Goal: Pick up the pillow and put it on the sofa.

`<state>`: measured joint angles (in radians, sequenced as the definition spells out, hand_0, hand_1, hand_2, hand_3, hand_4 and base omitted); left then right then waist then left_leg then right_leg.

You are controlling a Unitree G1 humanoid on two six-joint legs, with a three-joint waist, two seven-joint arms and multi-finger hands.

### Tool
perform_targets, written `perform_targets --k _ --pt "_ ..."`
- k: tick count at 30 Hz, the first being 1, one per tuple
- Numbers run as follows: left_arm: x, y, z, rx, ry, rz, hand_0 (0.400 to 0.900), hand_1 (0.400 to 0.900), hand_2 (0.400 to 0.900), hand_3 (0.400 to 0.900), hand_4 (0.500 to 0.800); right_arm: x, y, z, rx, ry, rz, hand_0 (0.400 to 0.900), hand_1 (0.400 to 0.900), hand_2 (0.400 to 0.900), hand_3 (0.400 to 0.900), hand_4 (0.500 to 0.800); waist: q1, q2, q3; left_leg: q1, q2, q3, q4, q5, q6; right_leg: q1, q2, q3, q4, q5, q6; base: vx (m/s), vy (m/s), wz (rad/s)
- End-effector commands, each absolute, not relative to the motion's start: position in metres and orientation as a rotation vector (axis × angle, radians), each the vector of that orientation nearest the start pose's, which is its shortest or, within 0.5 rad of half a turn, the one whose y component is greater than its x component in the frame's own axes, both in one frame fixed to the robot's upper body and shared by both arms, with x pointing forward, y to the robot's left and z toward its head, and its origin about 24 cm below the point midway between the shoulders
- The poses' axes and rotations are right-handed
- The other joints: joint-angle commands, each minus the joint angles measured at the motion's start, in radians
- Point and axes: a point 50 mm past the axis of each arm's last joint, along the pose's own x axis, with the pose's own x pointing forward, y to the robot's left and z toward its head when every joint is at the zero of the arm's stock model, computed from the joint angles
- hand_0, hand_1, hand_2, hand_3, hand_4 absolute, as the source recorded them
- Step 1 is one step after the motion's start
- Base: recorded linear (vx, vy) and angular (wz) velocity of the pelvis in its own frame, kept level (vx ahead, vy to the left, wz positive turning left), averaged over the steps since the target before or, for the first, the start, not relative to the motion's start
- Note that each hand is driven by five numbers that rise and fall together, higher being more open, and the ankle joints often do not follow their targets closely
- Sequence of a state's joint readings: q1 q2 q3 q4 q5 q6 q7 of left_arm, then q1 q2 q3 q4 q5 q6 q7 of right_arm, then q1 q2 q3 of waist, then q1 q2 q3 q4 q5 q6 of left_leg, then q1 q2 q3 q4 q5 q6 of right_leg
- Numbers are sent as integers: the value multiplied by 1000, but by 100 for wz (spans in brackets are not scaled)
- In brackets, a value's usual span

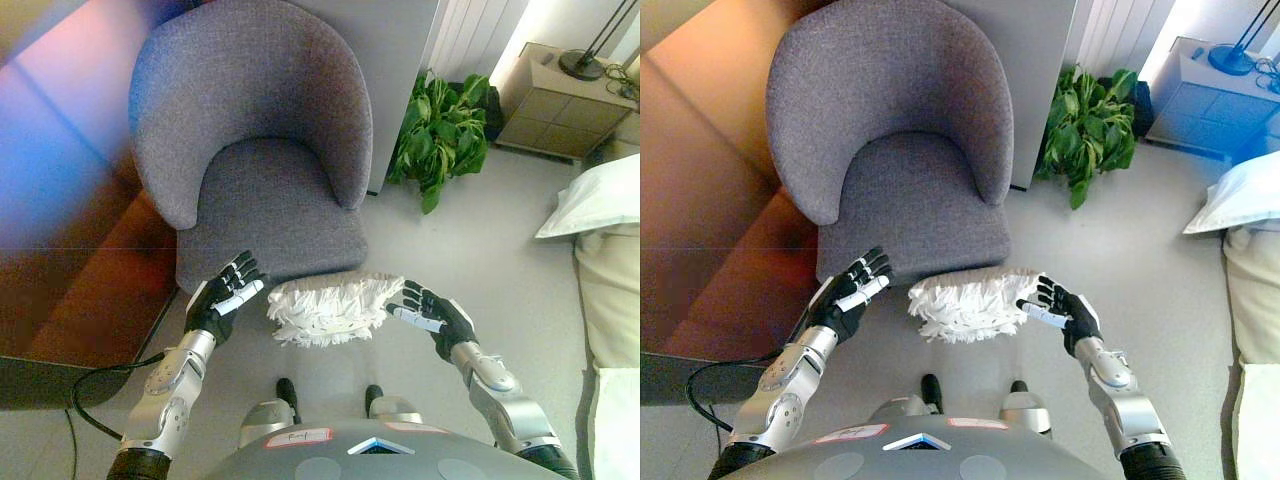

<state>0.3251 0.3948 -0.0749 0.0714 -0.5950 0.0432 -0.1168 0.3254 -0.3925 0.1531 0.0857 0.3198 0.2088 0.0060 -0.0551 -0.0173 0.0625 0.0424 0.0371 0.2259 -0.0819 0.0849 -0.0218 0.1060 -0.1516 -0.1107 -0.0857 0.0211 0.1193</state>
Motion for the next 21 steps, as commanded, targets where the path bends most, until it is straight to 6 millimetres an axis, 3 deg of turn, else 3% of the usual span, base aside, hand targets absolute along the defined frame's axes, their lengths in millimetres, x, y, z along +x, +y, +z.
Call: perform_targets --k 1,8,11,14,17,21 --pt "194 239 2 -162 240 -28 900 900 900 900 800 181 -219 -21 -79 436 25 900 900 900 900 800 0 -18 6 41 39 47 83 -95 -12 -55 48 -55 4 63 -18 27 -81 2" --pt "190 245 5 -173 219 7 900 900 900 900 800 180 -226 -19 -95 437 30 900 900 900 900 800 10 -37 40 -23 92 5 228 -88 -47 -58 64 -36 15 58 -50 34 -130 -3" --pt "188 248 7 -189 197 26 900 900 900 900 800 181 -231 -18 -119 435 42 900 900 900 900 800 18 -60 68 -113 127 -30 456 -36 -65 -69 67 -26 27 58 -84 11 -154 -8" --pt "184 249 3 -207 212 33 900 900 900 900 800 179 -237 -19 -133 443 39 900 900 900 900 800 29 -73 96 -214 125 -61 647 10 -57 -65 74 -21 44 65 -111 53 -105 -5" --pt "177 251 -1 -217 239 38 900 900 900 900 800 176 -237 -21 -125 448 47 900 900 900 900 800 49 -75 112 -233 114 -75 595 20 -50 -39 79 -9 50 51 -106 139 7 -11" --pt "170 253 -4 -222 249 34 900 900 900 900 800 171 -238 -20 -130 455 51 900 900 900 900 800 60 -46 113 -210 137 -63 336 107 -78 -4 94 -7 35 18 -88 185 132 -8"
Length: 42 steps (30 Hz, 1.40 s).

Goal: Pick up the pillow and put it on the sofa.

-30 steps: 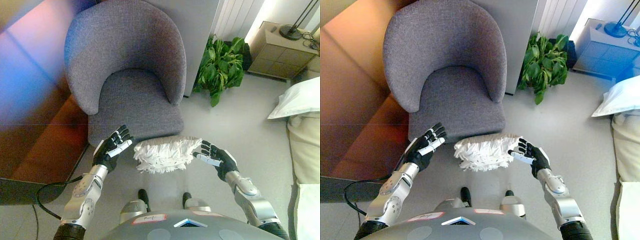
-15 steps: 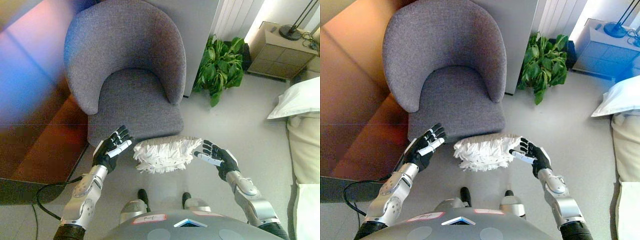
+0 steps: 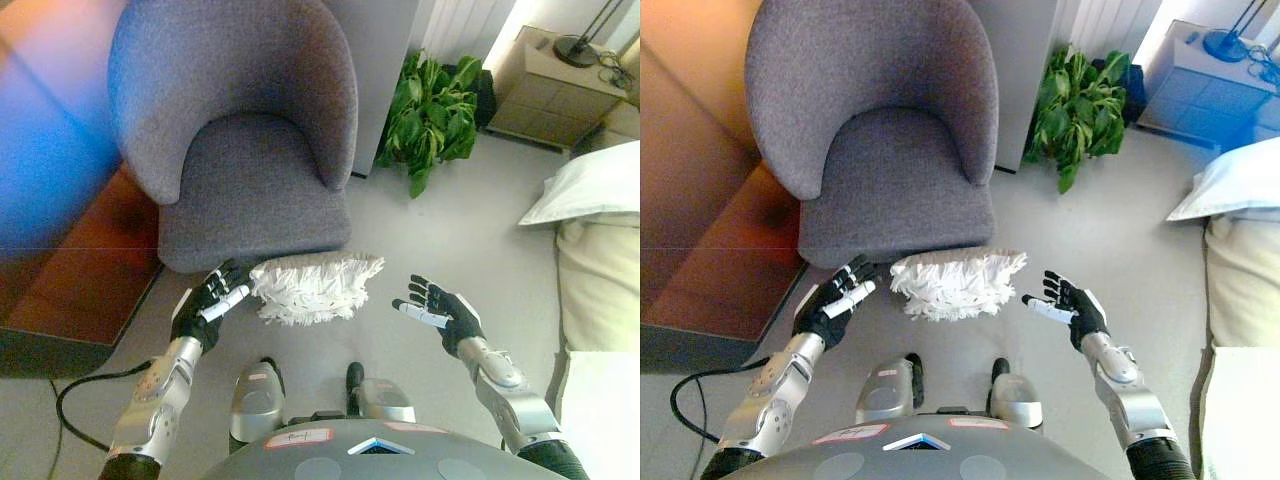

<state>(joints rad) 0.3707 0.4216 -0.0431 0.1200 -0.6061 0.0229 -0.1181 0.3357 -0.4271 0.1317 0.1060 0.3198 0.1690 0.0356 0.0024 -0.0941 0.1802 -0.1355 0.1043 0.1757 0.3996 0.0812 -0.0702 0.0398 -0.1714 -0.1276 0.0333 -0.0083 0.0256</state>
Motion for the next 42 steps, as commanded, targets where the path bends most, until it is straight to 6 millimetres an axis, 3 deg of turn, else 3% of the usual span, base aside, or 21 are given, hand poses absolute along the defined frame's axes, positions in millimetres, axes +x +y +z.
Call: perform_targets --k 1,4,7,13,20,23,26,28,31,33,35,40,42 --pt "170 252 -5 -225 245 30 900 900 900 900 800 168 -240 -21 -132 459 47 900 900 900 900 800 5 39 -4 -38 75 -3 -211 143 -40 74 118 7 -91 42 8 205 163 -8" --pt "171 246 -6 -226 229 10 900 900 900 900 800 164 -243 -23 -133 459 33 900 900 900 900 800 27 58 3 -90 77 7 -355 233 -71 127 129 5 -114 26 17 231 126 -16" --pt "169 244 -7 -226 223 2 900 900 900 900 800 165 -245 -23 -130 456 30 900 900 900 900 800 50 61 16 -133 75 -8 -378 241 -77 154 127 4 -109 6 16 226 86 -31" --pt "169 246 -4 -220 208 8 900 900 900 900 800 159 -243 -22 -124 464 70 900 900 900 900 800 43 57 11 -94 95 53 -329 153 -43 169 89 -29 -69 -25 30 233 110 -20" --pt "177 252 4 -170 201 -14 900 900 900 900 800 170 -241 -21 -90 439 41 900 900 900 900 800 72 30 0 -127 75 70 -183 19 10 211 9 -50 8 -60 86 201 128 -14" --pt "177 256 5 -139 212 -37 900 900 900 900 800 172 -234 -21 -76 434 35 900 900 900 900 800 74 24 -26 -95 26 75 -219 -10 56 195 -27 -42 97 -31 122 263 223 3" --pt "181 254 7 -126 215 -69 900 900 900 900 800 172 -227 -23 -69 428 13 900 900 900 900 800 61 32 -46 -23 -38 73 -290 -34 97 102 -67 -23 299 74 143 213 265 25" --pt "184 252 8 -122 216 -95 900 900 900 900 800 172 -222 -24 -65 417 -7 900 900 900 900 800 41 68 -50 36 -52 66 -337 -54 121 -17 -39 7 518 114 137 176 314 37" --pt "187 250 8 -125 221 -99 900 900 900 900 800 170 -218 -26 -89 414 -13 900 900 900 900 800 17 86 -48 95 -73 47 -366 -66 128 -132 -34 4 619 96 109 145 177 26" --pt "189 249 10 -128 222 -106 900 900 900 900 800 169 -219 -26 -104 417 -9 900 900 900 900 800 6 91 -52 116 -77 34 -376 -67 121 -159 -26 -16 537 79 90 151 14 23" --pt "191 249 11 -121 225 -110 900 900 900 900 800 168 -221 -26 -127 414 -12 900 900 900 900 800 -4 89 -48 128 -83 18 -376 -76 118 -167 -32 -20 447 98 94 108 -111 23" --pt "192 250 12 -118 225 -84 900 900 900 900 800 173 -227 -20 -148 394 -1 900 900 900 900 800 -32 54 -29 166 -89 5 -360 -120 89 -180 -115 9 164 230 144 138 -208 17" --pt "194 249 14 -110 223 -88 900 900 900 900 800 178 -229 -17 -168 389 2 900 900 900 900 800 -40 41 -30 177 -87 -4 -351 -145 80 -189 -128 33 87 269 160 155 -196 34"
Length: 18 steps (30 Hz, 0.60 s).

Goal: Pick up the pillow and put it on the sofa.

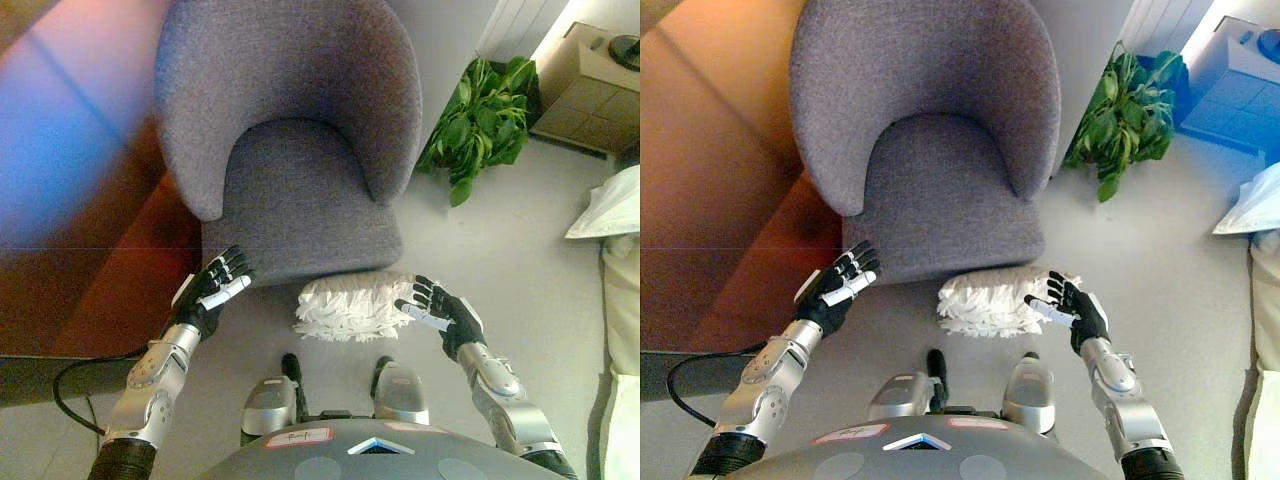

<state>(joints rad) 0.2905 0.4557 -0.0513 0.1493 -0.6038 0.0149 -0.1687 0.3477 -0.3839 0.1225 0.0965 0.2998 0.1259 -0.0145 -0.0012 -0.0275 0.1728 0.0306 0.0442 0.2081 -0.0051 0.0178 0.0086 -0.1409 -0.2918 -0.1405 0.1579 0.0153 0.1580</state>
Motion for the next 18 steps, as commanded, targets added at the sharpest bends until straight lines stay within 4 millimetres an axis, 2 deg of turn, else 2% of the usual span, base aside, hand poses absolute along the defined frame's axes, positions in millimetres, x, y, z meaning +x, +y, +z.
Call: perform_targets --k 1,5,7,9,12,18 --pt "195 249 15 -104 219 -91 900 900 900 900 800 179 -230 -17 -187 389 -3 900 900 900 900 800 -41 -28 -22 15 -21 -38 58 -89 0 -14 -4 58 -42 249 29 140 -159 36" --pt "198 252 17 -116 210 -43 900 900 900 900 800 183 -239 -20 -307 427 3 900 900 900 900 800 -34 -34 -42 37 17 -27 52 -79 -23 44 11 18 -120 203 24 120 -143 21" --pt "198 256 16 -114 216 -28 900 900 900 900 800 184 -245 -23 -420 470 26 900 900 900 900 800 -30 -38 -55 50 37 -14 51 -78 -33 71 18 5 -145 191 24 145 -143 17" --pt "198 261 15 -100 227 -16 900 900 900 900 800 184 -253 -27 -586 527 75 900 900 900 900 800 -26 -39 -62 59 52 -10 50 -79 -41 79 23 0 -153 183 27 141 -135 15" --pt "199 265 17 -86 239 -33 900 900 900 900 800 193 -266 -21 -939 518 145 900 900 900 900 800 -14 -42 -61 70 70 -8 45 -77 -47 81 24 -13 -150 177 33 129 -144 23" --pt "204 266 19 -50 252 -77 900 900 900 900 800 217 -272 -6 -1227 477 209 900 900 900 900 800 1 -37 -34 62 98 -13 74 -80 -53 63 27 -28 -105 151 34 80 -116 31"
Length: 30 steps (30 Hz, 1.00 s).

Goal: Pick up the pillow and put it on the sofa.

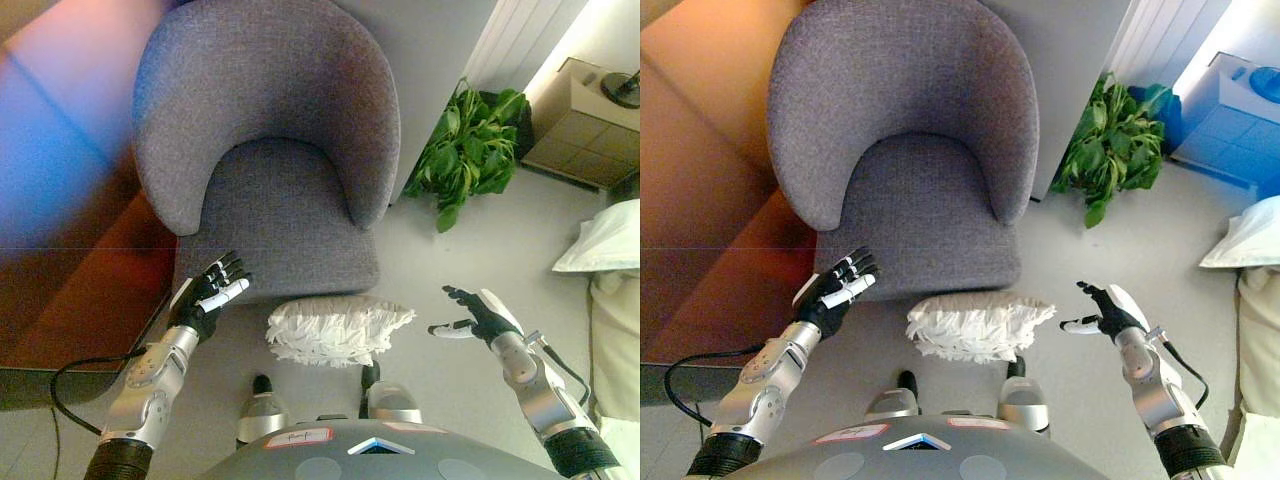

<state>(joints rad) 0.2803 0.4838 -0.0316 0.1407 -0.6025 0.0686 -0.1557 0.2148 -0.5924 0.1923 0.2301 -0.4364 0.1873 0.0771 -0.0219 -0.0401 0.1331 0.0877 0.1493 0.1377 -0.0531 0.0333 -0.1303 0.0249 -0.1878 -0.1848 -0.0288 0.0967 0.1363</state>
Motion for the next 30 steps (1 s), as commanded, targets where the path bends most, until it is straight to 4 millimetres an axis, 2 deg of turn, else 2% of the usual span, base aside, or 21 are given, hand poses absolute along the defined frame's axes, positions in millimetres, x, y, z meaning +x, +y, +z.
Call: perform_targets --k 1,6,12,18,21,22,26,30 --pt "205 266 20 -47 249 -79 900 900 900 900 800 221 -272 -4 -1245 470 209 900 900 900 900 800 24 -23 13 -2 -1 54 135 -98 87 -112 -75 16 99 60 54 18 -97 27" --pt "215 268 25 -25 212 -94 900 900 900 900 800 231 -266 -6 -1329 418 203 900 900 900 900 800 28 -20 61 -71 18 17 229 -125 89 -188 -80 27 201 28 50 -34 -94 29" --pt "232 263 43 -38 86 -100 900 900 900 900 800 253 -260 5 -1287 324 132 900 900 900 900 800 25 -10 158 -229 31 -37 378 -158 95 -358 -104 66 346 15 47 -191 -75 23" --pt "251 249 71 -57 -88 -117 900 900 900 900 800 275 -261 32 -1232 228 48 900 900 900 900 800 25 17 260 -427 23 -74 566 -203 100 -520 -111 76 512 -56 24 -220 -15 16" --pt "258 242 83 -66 -160 -129 900 900 900 900 800 288 -260 49 -1211 178 3 900 900 900 900 800 28 28 293 -518 19 -75 650 -223 96 -586 -111 73 589 -89 8 -169 -21 12" --pt "260 239 88 -70 -184 -133 900 900 900 900 800 294 -259 56 -1203 157 -12 900 900 900 900 800 29 33 304 -547 24 -77 698 -258 91 -604 -108 73 637 -127 8 -192 -38 12" --pt "268 233 102 -90 -259 -137 900 900 900 900 800 308 -255 77 -1199 85 -54 900 900 900 900 800 32 40 334 -690 37 -79 841 -281 90 -703 -106 67 766 -176 -23 -167 -51 8" --pt "271 229 111 -104 -309 -142 900 900 900 900 800 318 -250 93 -1196 30 -97 900 900 900 900 800 40 45 359 -803 39 -105 969 -296 83 -779 -103 64 873 -226 -44 -99 -61 4"
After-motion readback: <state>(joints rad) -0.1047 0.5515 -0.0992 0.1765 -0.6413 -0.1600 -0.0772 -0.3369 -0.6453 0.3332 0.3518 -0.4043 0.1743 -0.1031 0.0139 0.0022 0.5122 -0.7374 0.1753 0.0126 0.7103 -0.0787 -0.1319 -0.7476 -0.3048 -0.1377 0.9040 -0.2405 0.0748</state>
